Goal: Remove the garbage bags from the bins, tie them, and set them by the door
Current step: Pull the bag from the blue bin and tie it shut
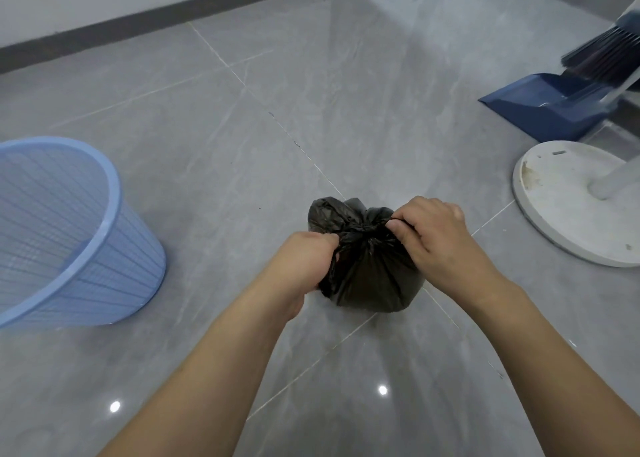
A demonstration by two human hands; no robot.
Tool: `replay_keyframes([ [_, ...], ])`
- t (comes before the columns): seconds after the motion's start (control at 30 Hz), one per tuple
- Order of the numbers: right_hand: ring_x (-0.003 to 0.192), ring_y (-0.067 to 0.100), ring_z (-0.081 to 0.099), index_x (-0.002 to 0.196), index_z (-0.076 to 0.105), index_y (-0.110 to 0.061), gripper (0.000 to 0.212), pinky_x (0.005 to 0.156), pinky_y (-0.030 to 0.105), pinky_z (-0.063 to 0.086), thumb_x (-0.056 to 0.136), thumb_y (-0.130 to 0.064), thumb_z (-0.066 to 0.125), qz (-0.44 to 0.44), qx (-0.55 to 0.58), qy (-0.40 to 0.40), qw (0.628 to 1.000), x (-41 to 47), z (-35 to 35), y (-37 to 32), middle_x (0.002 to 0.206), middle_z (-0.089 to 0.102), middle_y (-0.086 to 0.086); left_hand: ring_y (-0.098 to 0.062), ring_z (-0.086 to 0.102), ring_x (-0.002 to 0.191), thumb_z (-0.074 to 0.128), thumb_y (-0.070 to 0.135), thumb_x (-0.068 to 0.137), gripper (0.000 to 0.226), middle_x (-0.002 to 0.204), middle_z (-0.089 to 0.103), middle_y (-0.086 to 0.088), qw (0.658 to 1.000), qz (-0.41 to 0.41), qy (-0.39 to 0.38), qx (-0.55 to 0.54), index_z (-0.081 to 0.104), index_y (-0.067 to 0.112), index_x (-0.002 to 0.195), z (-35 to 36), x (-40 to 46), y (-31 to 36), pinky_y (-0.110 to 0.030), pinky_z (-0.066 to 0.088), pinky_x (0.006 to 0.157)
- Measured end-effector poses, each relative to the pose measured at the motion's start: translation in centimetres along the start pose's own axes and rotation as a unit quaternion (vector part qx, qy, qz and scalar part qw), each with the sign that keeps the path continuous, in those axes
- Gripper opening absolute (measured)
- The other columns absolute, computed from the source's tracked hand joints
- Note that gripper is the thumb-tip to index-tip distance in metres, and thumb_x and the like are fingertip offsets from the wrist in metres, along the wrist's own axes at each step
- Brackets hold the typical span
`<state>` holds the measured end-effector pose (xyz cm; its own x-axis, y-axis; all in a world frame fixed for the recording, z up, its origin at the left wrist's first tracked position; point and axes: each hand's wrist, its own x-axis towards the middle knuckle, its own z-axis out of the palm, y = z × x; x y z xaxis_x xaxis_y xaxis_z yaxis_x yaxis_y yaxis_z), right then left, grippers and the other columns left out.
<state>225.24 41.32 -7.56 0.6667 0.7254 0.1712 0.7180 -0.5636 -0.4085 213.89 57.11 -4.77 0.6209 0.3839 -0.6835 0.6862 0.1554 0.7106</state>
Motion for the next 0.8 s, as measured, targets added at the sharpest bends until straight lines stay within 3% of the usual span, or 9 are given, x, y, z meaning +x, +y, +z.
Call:
replay_keyframes([
  [0.07, 0.080, 0.014, 0.050, 0.082, 0.056, -0.022, 0.029, 0.079, 0.031, 0.036, 0.095, -0.041, 0.038, -0.013, 0.052, -0.003, 0.999, 0.0, 0.1, 0.4, 0.080, 0.051, -0.009, -0.020, 0.044, 0.072, 0.047, 0.024, 0.097, 0.012, 0.082, 0.048, -0.007, 1.000, 0.010, 0.026, 0.001, 0.051, 0.018, 0.087, 0.2, 0.4, -0.2, -0.030, 0.032, 0.061],
  [0.13, 0.079, 0.016, 0.049, 0.080, 0.052, -0.025, 0.026, 0.078, 0.030, 0.039, 0.096, -0.039, 0.038, -0.013, 0.070, 0.001, 0.997, -0.1, 0.3, 0.9, 0.079, 0.050, -0.010, -0.019, 0.043, 0.074, 0.045, 0.026, 0.097, 0.012, 0.083, 0.047, -0.006, 0.998, 0.025, 0.048, 0.010, 0.049, 0.020, 0.087, 0.2, 0.7, -0.5, -0.030, 0.030, 0.058],
  [0.27, 0.077, 0.021, 0.045, 0.074, 0.049, -0.025, 0.030, 0.076, 0.030, 0.033, 0.096, -0.041, 0.034, 0.001, 0.019, 0.007, 1.000, -0.4, -0.2, 2.2, 0.074, 0.043, -0.011, -0.023, 0.042, 0.061, 0.039, 0.030, 0.098, 0.037, 0.062, 0.041, -0.003, 0.980, 0.088, 0.106, 0.144, 0.037, 0.015, 0.065, -0.1, 1.2, -1.8, -0.031, 0.032, 0.058],
  [0.37, 0.067, 0.020, 0.043, 0.065, 0.038, -0.022, 0.039, 0.066, 0.032, 0.034, 0.098, -0.042, 0.033, 0.023, -0.012, -0.006, 1.000, -0.3, -1.0, 2.5, 0.065, 0.040, -0.009, -0.034, 0.053, 0.079, 0.035, 0.029, 0.098, 0.043, 0.072, 0.046, -0.012, 0.945, 0.144, 0.178, 0.235, 0.034, 0.014, 0.057, -0.2, 1.7, -2.4, -0.040, 0.044, 0.068],
  [0.47, 0.054, 0.010, 0.037, 0.059, 0.034, -0.014, 0.047, 0.053, 0.027, 0.029, 0.099, -0.037, 0.044, 0.131, 0.128, -0.046, 0.982, -0.5, -1.0, 2.4, 0.055, 0.035, -0.008, -0.029, 0.048, 0.093, 0.033, 0.025, 0.098, 0.043, 0.076, 0.038, -0.002, 0.920, 0.175, 0.219, 0.275, 0.035, 0.015, 0.056, -0.5, 2.3, -3.1, -0.038, 0.038, 0.076],
  [0.57, 0.048, 0.006, 0.026, 0.059, 0.032, -0.016, 0.047, 0.050, 0.026, 0.023, 0.098, -0.037, 0.049, 0.207, 0.209, -0.079, 0.952, -0.9, -0.1, 2.6, 0.049, 0.027, -0.010, -0.028, 0.046, 0.095, 0.033, 0.025, 0.098, 0.041, 0.085, 0.040, -0.003, 0.916, 0.165, 0.225, 0.288, 0.041, 0.011, 0.060, -0.6, 2.9, -3.9, -0.037, 0.039, 0.080],
  [0.8, 0.056, 0.014, 0.038, 0.059, 0.037, -0.014, 0.046, 0.058, 0.032, 0.031, 0.096, -0.036, 0.051, 0.248, 0.163, -0.100, 0.950, -2.0, 3.0, 4.4, 0.060, 0.037, -0.003, -0.026, 0.046, 0.109, 0.036, 0.029, 0.101, 0.043, 0.115, 0.044, -0.006, 0.920, 0.151, 0.228, 0.280, 0.065, 0.001, 0.088, -0.6, 4.9, -7.3, -0.030, 0.035, 0.086],
])
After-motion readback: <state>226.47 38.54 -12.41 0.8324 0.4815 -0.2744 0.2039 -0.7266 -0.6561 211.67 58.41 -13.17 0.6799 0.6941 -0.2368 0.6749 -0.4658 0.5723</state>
